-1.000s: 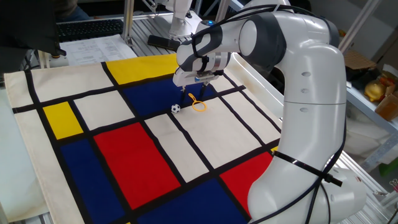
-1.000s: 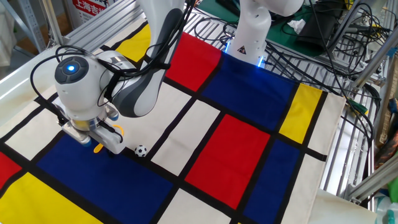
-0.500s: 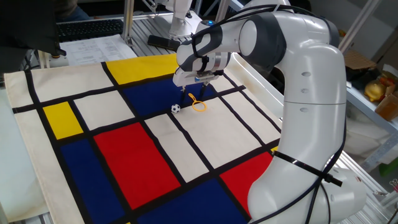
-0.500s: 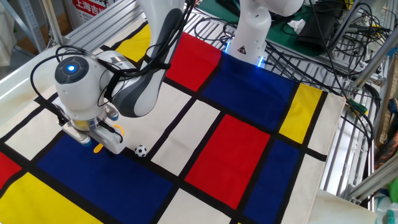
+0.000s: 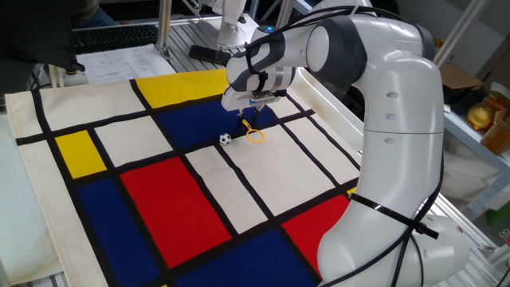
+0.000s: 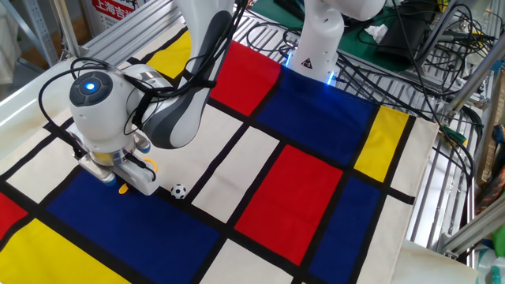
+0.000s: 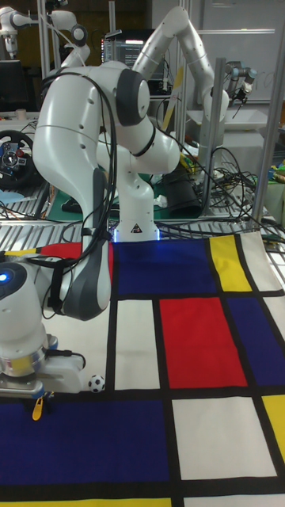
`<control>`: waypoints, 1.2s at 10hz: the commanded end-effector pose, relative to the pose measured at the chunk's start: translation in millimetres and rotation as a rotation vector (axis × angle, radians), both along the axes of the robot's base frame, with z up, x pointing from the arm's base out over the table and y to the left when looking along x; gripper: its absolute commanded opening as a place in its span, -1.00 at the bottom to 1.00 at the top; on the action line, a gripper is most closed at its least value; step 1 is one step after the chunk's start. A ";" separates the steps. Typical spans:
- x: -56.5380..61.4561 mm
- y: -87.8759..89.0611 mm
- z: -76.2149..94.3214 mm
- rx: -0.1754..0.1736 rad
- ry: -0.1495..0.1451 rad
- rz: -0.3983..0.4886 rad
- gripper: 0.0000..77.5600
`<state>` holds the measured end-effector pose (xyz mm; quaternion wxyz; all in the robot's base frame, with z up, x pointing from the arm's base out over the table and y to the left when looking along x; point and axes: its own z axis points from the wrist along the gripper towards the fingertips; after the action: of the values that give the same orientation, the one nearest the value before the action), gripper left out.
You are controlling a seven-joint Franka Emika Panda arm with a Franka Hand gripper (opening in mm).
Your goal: Attach the bubble ring to the ball
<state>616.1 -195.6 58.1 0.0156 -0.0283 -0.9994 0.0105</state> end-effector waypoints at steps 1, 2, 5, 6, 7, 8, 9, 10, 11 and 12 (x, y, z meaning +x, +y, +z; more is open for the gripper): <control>1.0 -0.6 1.5 -0.002 -0.003 -0.001 -0.97; 1.0 -0.6 1.5 -0.002 -0.003 -0.001 -0.97; 1.0 -0.6 1.5 -0.002 -0.003 -0.001 -0.97; 0.9 -0.6 1.5 -0.002 -0.002 -0.001 -0.97; 0.9 -0.6 1.5 -0.007 -0.002 -0.003 -0.97; 0.9 -0.6 1.5 -0.008 -0.002 -0.001 -0.97; 0.9 -0.5 1.6 -0.008 -0.004 -0.005 -0.97; 0.9 -0.5 1.6 -0.008 -0.005 -0.008 -0.97; 0.9 -0.5 1.6 -0.007 -0.006 -0.016 -0.97; 0.9 -0.5 1.6 -0.008 -0.006 -0.023 -0.97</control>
<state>617.7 -195.6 60.4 0.0118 -0.0370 -0.9991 0.0140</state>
